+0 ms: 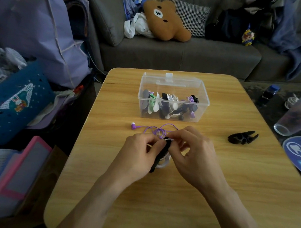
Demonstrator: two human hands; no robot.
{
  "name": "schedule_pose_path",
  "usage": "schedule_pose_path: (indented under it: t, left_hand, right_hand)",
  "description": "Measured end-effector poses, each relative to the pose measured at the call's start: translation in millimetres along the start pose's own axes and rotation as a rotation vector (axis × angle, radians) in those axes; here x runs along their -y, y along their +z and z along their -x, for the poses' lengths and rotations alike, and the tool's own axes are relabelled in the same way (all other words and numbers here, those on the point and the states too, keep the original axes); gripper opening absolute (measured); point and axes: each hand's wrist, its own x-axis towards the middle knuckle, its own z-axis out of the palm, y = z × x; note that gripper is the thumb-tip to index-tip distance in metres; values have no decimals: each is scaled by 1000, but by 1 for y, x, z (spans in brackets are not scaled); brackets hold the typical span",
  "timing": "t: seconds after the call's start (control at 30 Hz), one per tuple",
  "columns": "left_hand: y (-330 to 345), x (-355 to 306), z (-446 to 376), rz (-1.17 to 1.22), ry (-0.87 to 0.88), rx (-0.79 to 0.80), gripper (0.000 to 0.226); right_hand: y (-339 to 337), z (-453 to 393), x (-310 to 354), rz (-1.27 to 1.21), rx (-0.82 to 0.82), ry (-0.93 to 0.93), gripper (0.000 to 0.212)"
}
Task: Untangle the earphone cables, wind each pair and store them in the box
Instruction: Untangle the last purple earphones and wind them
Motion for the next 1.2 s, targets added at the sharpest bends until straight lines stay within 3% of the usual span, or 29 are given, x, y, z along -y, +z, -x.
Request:
schedule_pose_path:
  t: [0.13, 0.23, 0.47, 0.6, 0.7, 0.83, 0.93, 1.1, 1.2]
  left_hand:
    - [0, 5, -3, -67, 48, -39, 45]
    - [1, 5, -3, -64, 97, -50, 37]
    - [2, 10, -5, -21, 194, 10, 36]
    - [3, 10, -3, 0, 255, -10, 17]
    - [4, 8, -1, 73, 226, -50, 16]
    - [5, 5, -1, 143, 158, -144, 30]
    - [3, 3, -4, 274, 38, -205, 23]
    - [3, 4, -4, 348, -73, -200, 17]
    - [4, 4, -5, 302, -39, -185, 17]
  right_hand:
    - [-3, -2, -1, -47, 123, 115, 9]
    - [-4, -4, -1, -186, 213, 304, 14]
    - [-2, -6, 0, -452, 179, 533, 30]
    - [-1, -7, 0, -567, 179, 619, 36]
    - [-4, -8, -2, -656, 158, 710, 35]
    - [-3, -7, 0, -694, 113, 612, 30]
    - [1, -3, 4, -697, 144, 518, 29]
    - [8, -2, 6, -753, 90, 578, 16]
    - [7, -3, 5, -773, 0, 615, 17]
